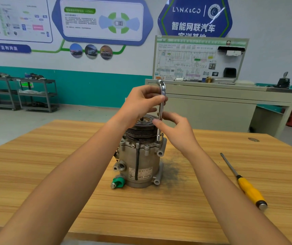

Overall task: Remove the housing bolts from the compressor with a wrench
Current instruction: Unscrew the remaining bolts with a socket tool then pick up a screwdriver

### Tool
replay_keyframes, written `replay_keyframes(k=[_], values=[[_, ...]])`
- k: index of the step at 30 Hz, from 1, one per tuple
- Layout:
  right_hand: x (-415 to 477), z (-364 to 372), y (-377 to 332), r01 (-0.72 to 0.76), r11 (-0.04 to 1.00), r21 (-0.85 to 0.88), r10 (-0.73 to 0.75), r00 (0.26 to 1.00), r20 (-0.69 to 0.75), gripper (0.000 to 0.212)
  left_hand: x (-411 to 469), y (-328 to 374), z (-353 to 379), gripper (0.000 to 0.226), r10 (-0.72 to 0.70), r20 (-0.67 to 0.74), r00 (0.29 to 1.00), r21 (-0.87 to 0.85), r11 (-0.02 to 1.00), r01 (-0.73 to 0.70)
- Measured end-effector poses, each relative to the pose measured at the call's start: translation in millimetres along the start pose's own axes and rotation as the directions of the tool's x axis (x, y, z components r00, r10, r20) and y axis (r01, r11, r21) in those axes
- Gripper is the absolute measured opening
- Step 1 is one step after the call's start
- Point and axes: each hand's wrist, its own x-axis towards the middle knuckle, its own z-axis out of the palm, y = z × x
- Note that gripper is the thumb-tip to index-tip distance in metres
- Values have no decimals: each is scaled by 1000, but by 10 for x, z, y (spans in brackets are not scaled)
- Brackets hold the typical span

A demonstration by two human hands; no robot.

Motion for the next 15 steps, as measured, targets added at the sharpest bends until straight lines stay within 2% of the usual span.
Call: replay_keyframes(k=[2,4,6,9,10,12,15], values=[[-8,22,9,5,999,-34,-8,996,-87,10,23,-11,34,16,7,-88,996,57,998,-1],[-11,38,1,-2,999,-47,-4,994,-112,12,31,-12,46,16,-19,-108,994,67,997,26],[-2,29,-7,6,1000,-11,-7,997,-80,14,23,-1,19,12,-47,-15,999,39,998,48],[22,-8,15,8,998,69,-8,1000,1,6,-3,27,-50,18,-44,195,980,-23,999,50],[29,-16,23,0,997,72,-2,1000,24,13,-4,36,-66,19,-41,208,977,-15,999,45],[25,-12,25,-26,997,70,24,999,33,22,-2,52,-63,15,-20,143,989,51,999,13],[-1,14,28,-36,999,0,35,996,-84,13,33,47,5,12,62,-12,998,205,977,-58]])
